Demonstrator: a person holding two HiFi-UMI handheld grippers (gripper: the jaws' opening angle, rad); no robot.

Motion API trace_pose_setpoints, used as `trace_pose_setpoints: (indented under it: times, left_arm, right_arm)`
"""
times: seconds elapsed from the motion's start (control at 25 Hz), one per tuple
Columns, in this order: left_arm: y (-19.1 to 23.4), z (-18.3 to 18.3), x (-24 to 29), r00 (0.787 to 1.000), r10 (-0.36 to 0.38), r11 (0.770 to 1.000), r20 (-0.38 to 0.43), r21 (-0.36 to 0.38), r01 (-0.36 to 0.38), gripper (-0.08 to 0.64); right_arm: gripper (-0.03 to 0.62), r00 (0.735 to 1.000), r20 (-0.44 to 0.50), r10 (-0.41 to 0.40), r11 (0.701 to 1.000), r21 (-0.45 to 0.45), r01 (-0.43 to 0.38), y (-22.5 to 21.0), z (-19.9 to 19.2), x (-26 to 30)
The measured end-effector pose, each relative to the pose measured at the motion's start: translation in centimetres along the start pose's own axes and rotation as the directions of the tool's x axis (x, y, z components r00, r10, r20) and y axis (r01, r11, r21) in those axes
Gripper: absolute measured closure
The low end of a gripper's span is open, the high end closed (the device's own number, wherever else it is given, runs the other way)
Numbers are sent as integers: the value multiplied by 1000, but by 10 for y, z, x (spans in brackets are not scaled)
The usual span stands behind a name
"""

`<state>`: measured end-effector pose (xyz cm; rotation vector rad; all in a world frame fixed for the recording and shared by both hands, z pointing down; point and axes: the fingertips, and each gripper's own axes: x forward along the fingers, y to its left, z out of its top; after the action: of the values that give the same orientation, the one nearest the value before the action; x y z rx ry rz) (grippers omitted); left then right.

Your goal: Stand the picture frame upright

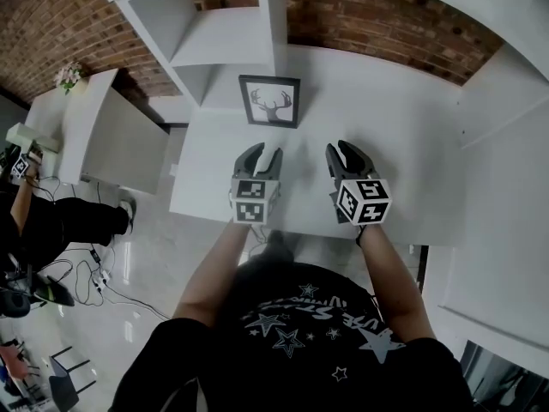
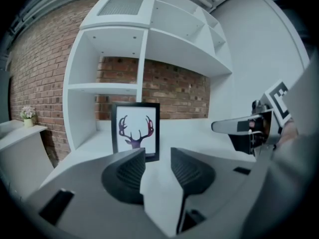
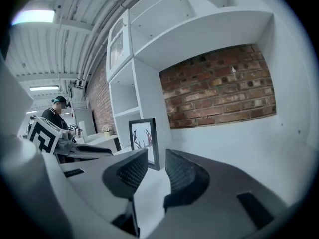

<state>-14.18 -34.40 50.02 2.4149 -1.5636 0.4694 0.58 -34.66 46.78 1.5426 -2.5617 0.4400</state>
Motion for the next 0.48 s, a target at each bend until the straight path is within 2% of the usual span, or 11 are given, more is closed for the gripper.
trace_pose_setpoints:
  times: [0.32, 0.48]
  left_arm:
    - [-67, 11, -18, 999, -19, 999, 44, 33, 18, 440]
    - [-97, 13, -30, 998, -26, 999, 65, 38, 24, 468]
  right_arm:
    - [476, 999, 22, -23, 1000, 6, 23, -27, -6, -64]
    - [503, 999, 29, -43, 999, 9, 43, -39, -11, -93]
